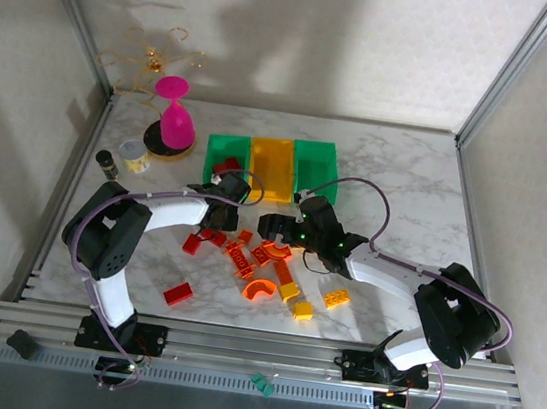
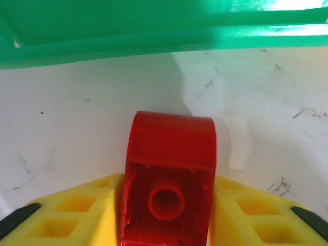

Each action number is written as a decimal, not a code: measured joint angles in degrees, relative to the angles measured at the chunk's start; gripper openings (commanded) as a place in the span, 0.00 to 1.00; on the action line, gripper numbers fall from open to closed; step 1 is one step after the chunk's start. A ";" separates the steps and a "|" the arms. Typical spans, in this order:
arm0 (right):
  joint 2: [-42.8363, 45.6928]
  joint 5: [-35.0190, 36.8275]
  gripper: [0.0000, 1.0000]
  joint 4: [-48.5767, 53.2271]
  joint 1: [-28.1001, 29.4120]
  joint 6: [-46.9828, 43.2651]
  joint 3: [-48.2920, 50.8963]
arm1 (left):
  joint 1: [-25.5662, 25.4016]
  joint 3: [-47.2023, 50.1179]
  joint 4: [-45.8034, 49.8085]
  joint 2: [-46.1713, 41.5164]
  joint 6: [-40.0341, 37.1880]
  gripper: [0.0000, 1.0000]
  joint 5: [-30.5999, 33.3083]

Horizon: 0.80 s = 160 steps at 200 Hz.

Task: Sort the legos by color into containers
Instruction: Pick up the lego from the center of the table.

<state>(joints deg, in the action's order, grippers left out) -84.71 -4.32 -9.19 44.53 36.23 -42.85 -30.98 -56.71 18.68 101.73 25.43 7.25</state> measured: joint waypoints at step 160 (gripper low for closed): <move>0.98 1.68 0.99 1.51 -0.02 -2.54 -3.04 | -3.58 0.24 3.28 -12.33 5.03 0.30 5.18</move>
<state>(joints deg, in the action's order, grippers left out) -83.72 -2.63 -7.68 44.51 33.69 -45.89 -34.57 -56.47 21.96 89.41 30.46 12.43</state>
